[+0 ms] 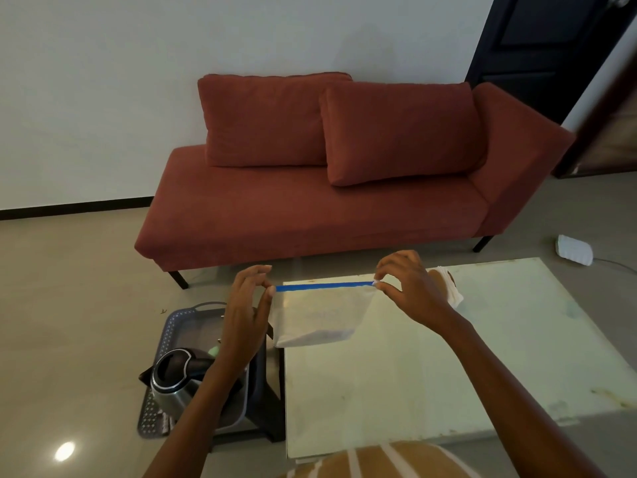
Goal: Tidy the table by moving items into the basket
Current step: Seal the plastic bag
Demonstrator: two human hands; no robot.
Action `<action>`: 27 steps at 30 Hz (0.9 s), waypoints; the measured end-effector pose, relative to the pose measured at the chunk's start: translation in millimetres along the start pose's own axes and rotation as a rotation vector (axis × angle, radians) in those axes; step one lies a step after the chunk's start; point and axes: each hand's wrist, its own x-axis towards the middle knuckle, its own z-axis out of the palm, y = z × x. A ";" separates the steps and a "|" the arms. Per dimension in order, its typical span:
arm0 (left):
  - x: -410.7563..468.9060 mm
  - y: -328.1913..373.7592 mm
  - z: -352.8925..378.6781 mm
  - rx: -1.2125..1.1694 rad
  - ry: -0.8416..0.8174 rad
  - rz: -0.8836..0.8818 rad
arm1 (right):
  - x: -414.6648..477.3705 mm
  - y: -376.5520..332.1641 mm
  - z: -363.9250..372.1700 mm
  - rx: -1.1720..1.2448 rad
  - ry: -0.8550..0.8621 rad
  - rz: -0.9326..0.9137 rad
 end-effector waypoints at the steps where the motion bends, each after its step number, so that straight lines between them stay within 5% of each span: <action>1: -0.3 4.3 -0.1 -0.083 -0.010 -0.062 | 0.0 -1.4 -1.0 0.074 -0.021 0.038; 9: 20.1 41.6 -1.3 -0.722 0.077 -0.392 | -6.9 -8.5 -18.5 1.131 -0.222 0.251; 17: 33.5 42.4 6.1 -1.064 0.033 -0.748 | -17.9 -2.9 34.0 1.155 -0.402 0.415; 22: 32.1 22.9 6.4 -1.297 0.063 -0.988 | -24.5 4.3 31.6 1.371 -0.507 0.435; 27: 23.3 2.7 10.4 -1.407 0.012 -1.100 | -27.5 6.4 31.2 1.227 -0.433 0.438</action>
